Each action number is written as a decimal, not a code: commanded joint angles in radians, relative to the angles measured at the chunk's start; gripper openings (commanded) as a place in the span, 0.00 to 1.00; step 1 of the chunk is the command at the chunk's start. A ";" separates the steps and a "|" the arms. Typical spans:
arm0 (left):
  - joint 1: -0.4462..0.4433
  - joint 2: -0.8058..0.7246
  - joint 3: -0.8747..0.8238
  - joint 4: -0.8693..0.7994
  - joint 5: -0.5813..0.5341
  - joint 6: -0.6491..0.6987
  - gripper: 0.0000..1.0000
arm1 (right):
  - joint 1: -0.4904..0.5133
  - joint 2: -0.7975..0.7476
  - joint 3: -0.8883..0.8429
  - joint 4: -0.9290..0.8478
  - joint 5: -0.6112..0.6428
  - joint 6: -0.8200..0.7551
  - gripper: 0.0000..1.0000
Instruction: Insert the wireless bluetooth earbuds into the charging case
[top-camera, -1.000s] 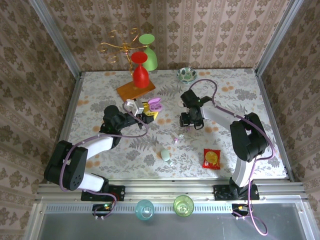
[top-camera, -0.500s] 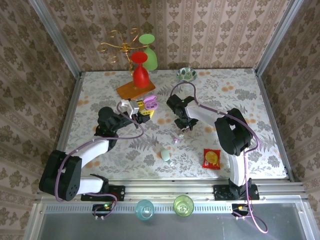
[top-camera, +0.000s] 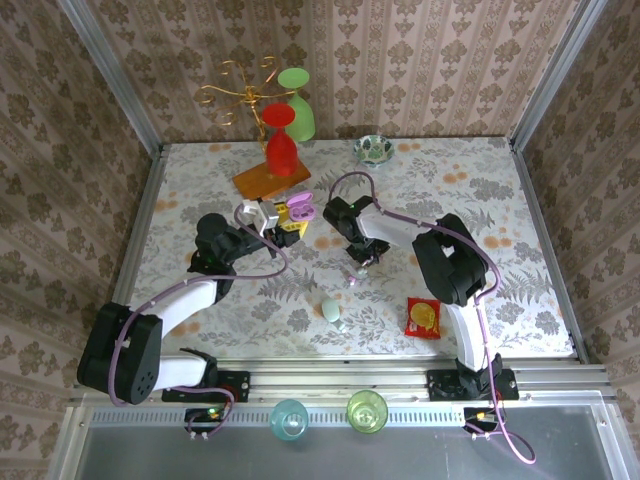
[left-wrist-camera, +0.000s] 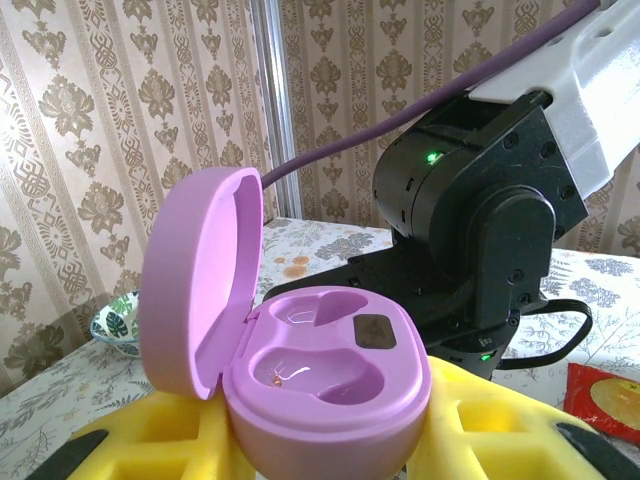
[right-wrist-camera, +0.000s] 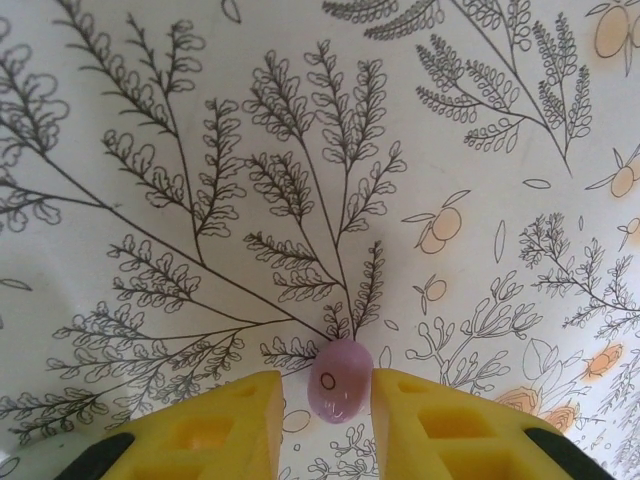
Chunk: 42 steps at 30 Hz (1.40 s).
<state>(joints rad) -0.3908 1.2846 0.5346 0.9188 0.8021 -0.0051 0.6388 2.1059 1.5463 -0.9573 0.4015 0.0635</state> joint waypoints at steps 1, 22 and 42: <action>0.006 -0.014 -0.007 0.014 -0.004 0.019 0.26 | 0.010 0.020 0.033 -0.049 0.035 -0.024 0.30; 0.008 -0.016 -0.022 0.032 -0.001 0.013 0.26 | 0.007 0.086 0.065 -0.125 0.057 0.041 0.31; 0.009 -0.001 -0.021 0.050 0.002 0.001 0.26 | -0.041 -0.056 0.000 -0.043 -0.075 0.057 0.20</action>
<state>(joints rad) -0.3908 1.2850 0.5213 0.9272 0.8024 -0.0036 0.6147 2.1384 1.5681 -1.0183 0.4095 0.1047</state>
